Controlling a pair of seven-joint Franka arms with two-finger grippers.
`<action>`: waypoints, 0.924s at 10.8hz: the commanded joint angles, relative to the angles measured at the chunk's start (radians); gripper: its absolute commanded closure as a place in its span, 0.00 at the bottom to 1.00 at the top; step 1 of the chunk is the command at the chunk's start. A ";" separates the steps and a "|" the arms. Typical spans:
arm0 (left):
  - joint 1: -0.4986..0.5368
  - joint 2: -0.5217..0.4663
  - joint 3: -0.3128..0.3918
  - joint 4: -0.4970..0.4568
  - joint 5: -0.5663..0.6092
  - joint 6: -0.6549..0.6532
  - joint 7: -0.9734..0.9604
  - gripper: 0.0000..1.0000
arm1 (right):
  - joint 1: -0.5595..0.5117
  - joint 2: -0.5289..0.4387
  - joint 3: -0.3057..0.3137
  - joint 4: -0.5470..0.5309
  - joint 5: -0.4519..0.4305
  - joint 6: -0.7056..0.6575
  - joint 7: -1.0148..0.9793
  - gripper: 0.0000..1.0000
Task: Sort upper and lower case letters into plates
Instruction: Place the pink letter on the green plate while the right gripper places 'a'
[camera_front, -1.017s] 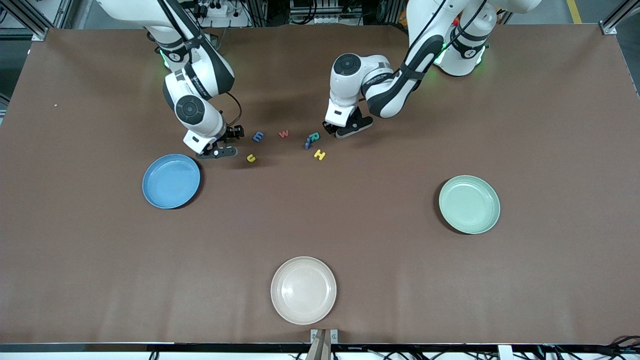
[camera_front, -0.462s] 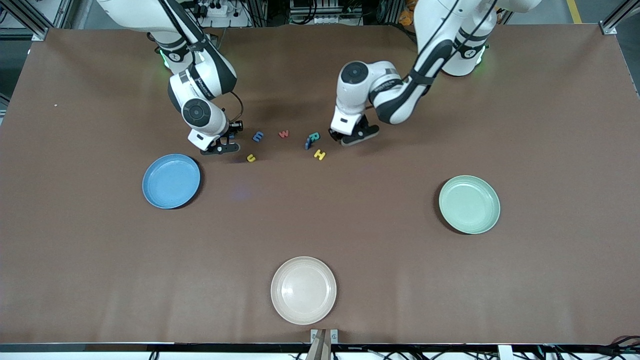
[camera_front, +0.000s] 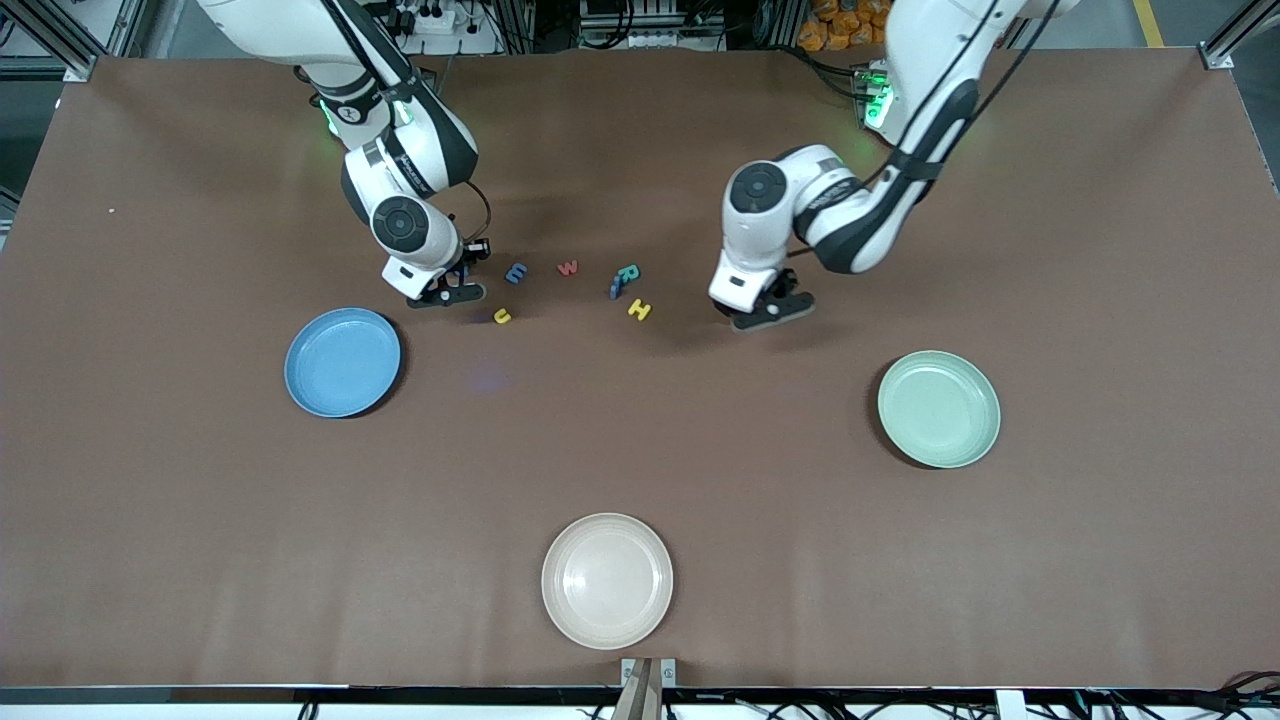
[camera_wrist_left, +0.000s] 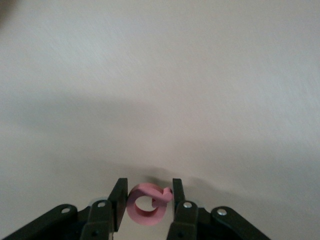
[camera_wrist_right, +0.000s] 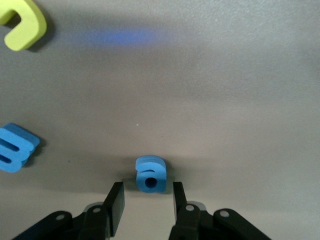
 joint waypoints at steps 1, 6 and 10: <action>0.091 -0.056 -0.010 -0.013 0.011 -0.064 0.161 1.00 | 0.001 0.009 0.011 0.003 0.027 0.011 0.009 0.59; 0.357 -0.124 -0.011 -0.001 0.011 -0.146 0.683 1.00 | 0.000 0.007 0.014 0.027 0.027 0.000 0.007 1.00; 0.449 -0.093 -0.009 0.000 0.026 -0.121 0.799 0.98 | -0.035 -0.026 0.021 0.159 0.026 -0.177 0.007 1.00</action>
